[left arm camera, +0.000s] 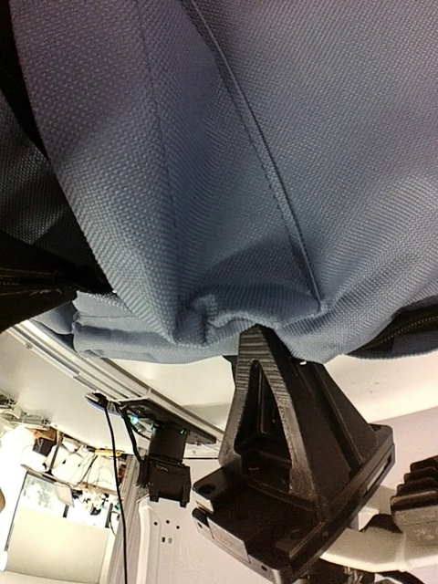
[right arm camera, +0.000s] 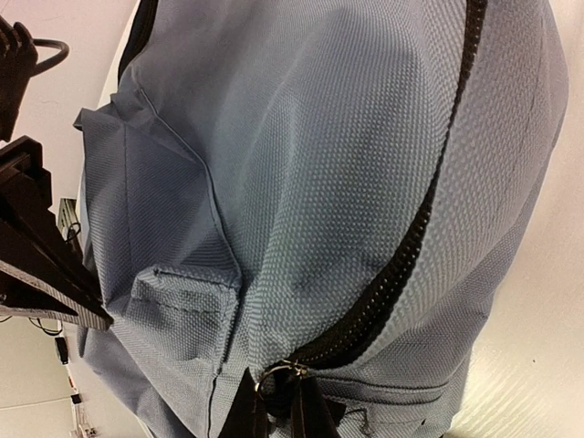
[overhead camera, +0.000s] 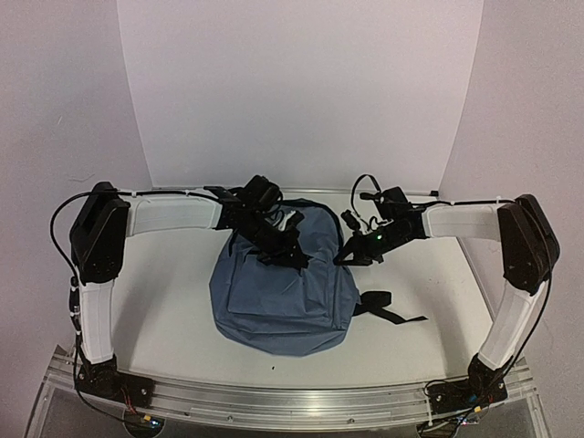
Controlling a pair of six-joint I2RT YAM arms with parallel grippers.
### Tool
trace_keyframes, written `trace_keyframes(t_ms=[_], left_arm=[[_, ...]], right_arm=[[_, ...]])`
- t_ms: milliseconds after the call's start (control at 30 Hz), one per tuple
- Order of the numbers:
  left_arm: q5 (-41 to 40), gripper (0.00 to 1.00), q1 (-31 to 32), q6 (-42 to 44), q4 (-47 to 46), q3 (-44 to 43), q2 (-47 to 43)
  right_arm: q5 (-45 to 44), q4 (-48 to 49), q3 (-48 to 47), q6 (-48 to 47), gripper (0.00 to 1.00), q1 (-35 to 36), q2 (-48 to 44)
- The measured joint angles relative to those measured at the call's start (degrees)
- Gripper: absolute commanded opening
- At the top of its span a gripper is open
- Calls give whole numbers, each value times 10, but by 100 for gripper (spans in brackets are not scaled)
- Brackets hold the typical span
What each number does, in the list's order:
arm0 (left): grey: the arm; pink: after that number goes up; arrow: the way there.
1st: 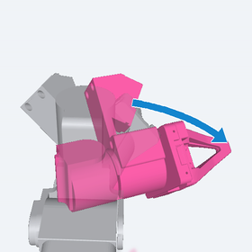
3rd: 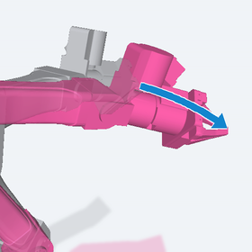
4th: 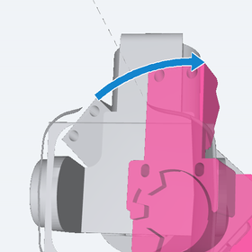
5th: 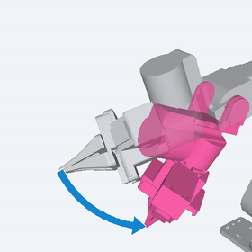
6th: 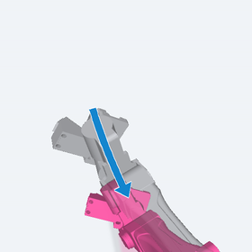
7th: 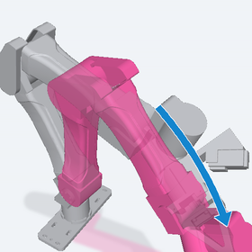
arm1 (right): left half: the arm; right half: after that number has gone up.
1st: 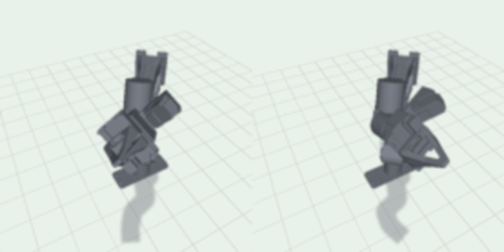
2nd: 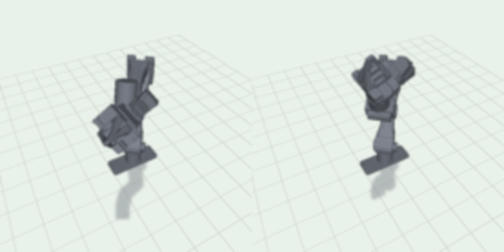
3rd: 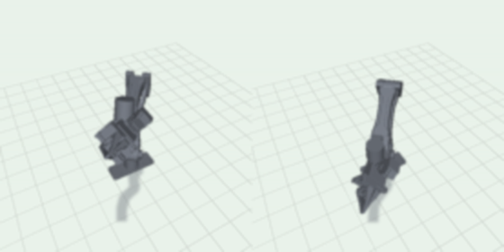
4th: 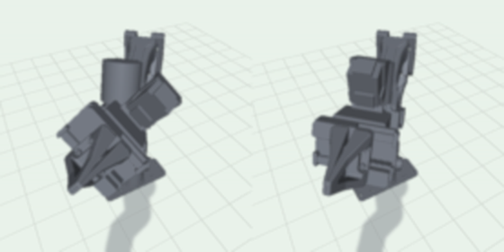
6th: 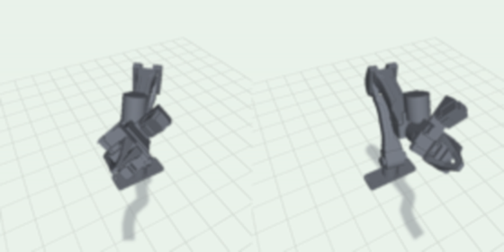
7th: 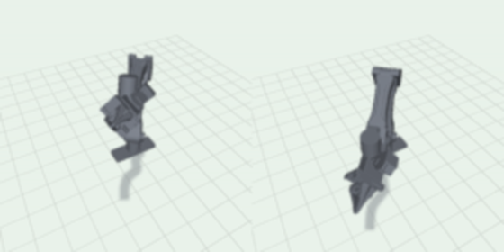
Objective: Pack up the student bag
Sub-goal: Zip the student bag at the center of the board.
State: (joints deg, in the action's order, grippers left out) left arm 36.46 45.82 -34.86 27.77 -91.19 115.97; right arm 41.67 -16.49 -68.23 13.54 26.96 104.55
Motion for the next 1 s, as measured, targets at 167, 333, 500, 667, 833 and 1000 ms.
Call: trace_keyframes(t_ms=[167, 333, 500, 667, 833, 1000], left_arm=[[10, 2, -13, -16, -19, 34, -20], [13, 0, -33, -28, -28, 50, -44], [6, 0, -36, -30, -20, 50, -45], [-31, 0, -39, -26, 20, 50, -45], [-87, 0, -50, -22, 78, 50, -48], [-143, 0, -67, -14, 132, 50, -76]], right_arm=[[-8, -8, 1, -2, 0, -1, 0], [-12, -9, 1, -4, 0, -1, 0], [-17, -12, 1, -5, 0, -3, 0], [-22, -17, 1, -8, 0, -4, 0], [-28, -21, 4, -17, 0, -14, 0], [-33, -33, 5, -31, 0, -33, 0]])
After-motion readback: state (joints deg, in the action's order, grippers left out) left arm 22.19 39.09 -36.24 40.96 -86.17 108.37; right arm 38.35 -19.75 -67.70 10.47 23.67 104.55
